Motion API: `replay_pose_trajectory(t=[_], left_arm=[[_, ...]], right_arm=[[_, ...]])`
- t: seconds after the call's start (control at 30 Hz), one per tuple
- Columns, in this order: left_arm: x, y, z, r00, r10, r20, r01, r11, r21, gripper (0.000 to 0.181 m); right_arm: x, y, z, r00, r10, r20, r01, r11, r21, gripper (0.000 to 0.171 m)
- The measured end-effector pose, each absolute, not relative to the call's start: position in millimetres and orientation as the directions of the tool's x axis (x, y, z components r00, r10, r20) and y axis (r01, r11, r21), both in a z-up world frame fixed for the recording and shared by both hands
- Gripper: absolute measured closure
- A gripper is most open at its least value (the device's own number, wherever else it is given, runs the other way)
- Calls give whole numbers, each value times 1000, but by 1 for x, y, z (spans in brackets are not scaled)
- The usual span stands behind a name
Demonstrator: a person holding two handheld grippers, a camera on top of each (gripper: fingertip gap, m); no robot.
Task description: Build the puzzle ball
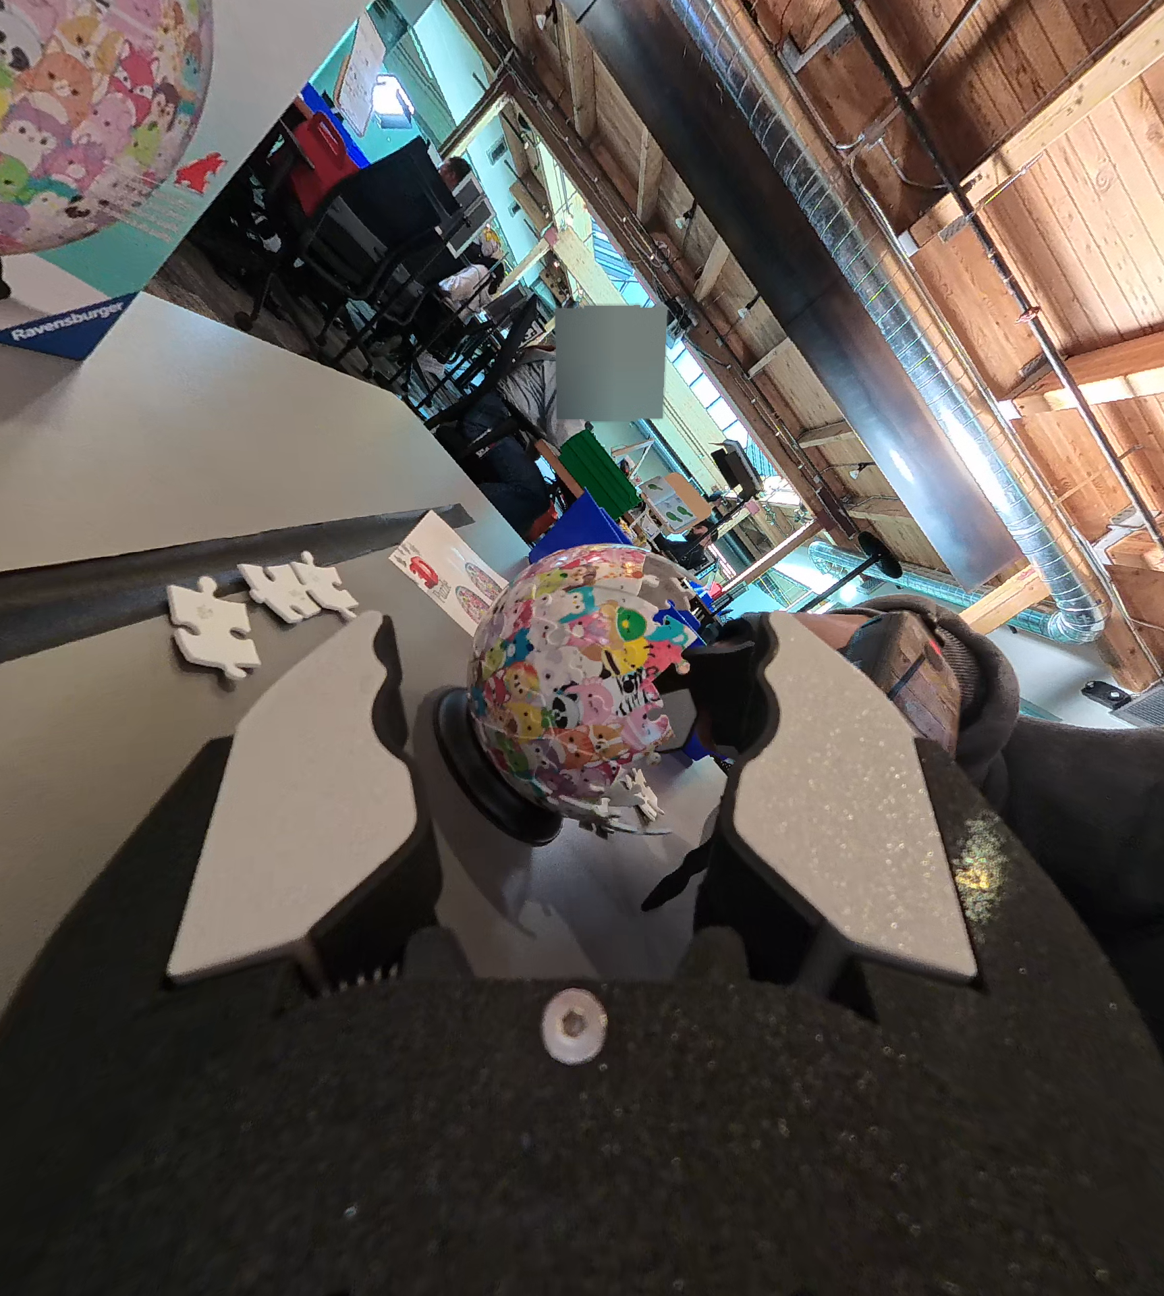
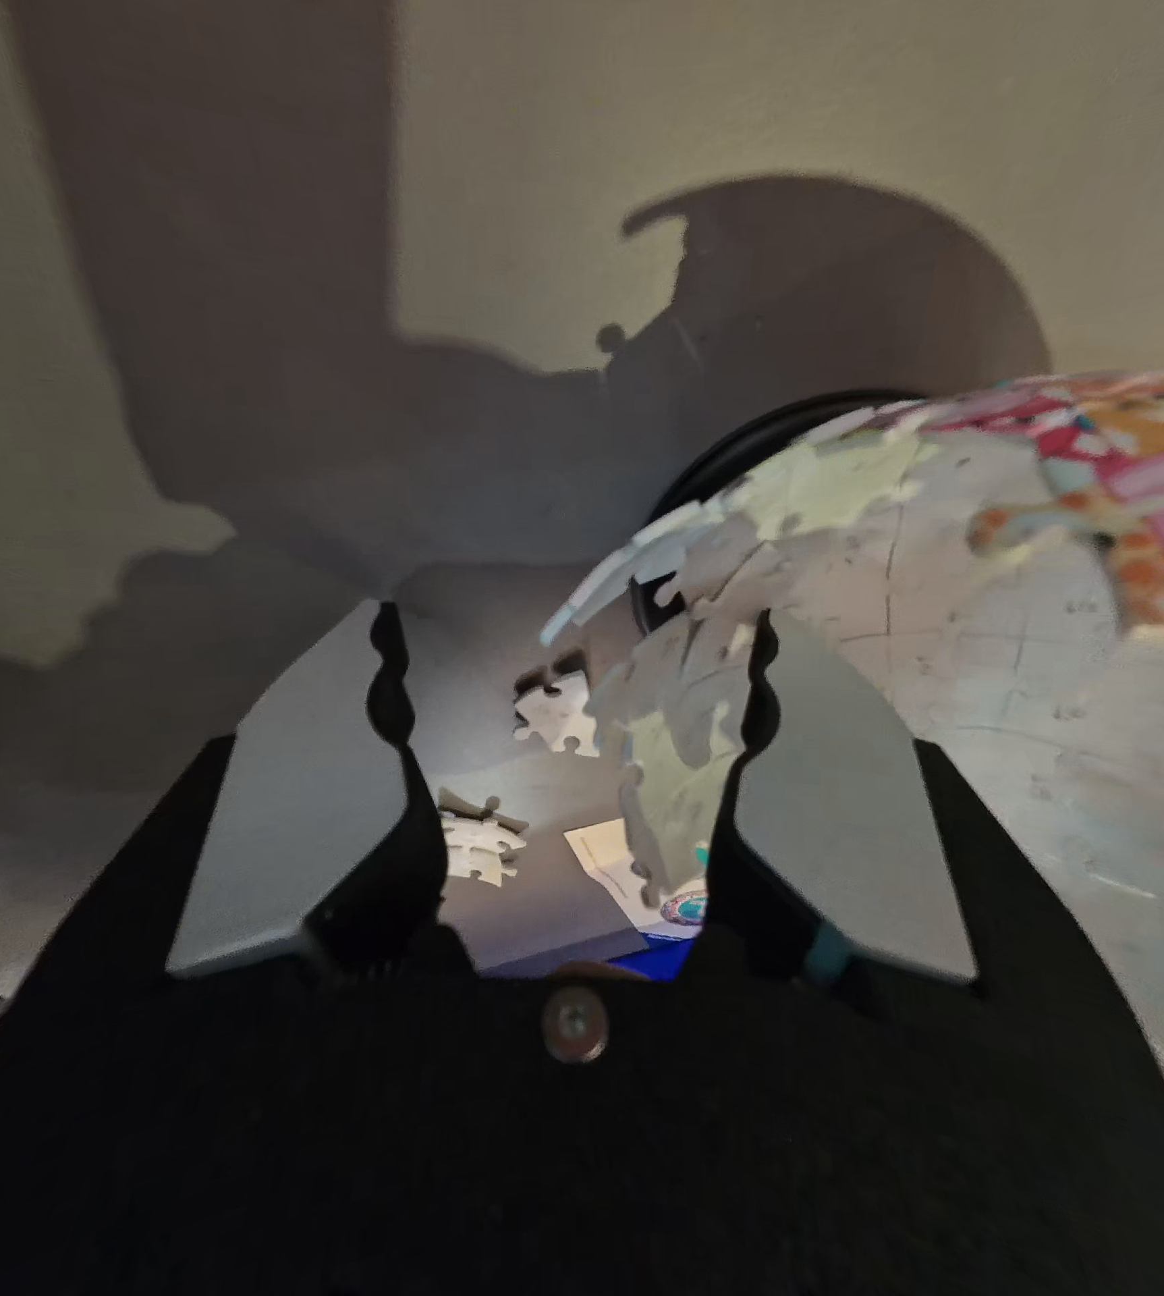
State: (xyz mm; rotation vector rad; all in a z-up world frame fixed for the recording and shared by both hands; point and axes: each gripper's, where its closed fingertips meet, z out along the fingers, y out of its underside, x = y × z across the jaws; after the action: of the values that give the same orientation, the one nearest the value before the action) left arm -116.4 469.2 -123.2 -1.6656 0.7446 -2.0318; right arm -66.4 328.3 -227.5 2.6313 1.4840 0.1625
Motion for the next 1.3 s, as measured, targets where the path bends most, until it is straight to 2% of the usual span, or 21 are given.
replay_pose_trajectory(t=[0.47,0.63,0.8,1.0,1.17,1.3], left_arm=[[-116,468,-123,-204,-617,760,-22,-774,-633,87],[-116,468,-123,-205,-617,760,-23,-773,-634,87],[-116,468,-123,-207,-616,760,-25,-774,-633,87],[-116,467,-122,-211,-614,761,-24,-774,-632,87],[-117,467,-122,-210,-616,760,-23,-774,-633,87],[-115,465,-123,-206,-620,757,-30,-769,-638,88]], right_arm=[[-71,320,-207,445,894,43,883,-447,143,119],[-72,327,-199,418,905,80,898,-425,116,147],[-70,331,-190,401,909,116,906,-412,94,166],[-68,333,-175,401,901,165,909,-414,52,167],[-64,331,-146,446,849,283,894,-433,-111,168],[-66,317,-125,552,770,321,821,-432,-374,169]])
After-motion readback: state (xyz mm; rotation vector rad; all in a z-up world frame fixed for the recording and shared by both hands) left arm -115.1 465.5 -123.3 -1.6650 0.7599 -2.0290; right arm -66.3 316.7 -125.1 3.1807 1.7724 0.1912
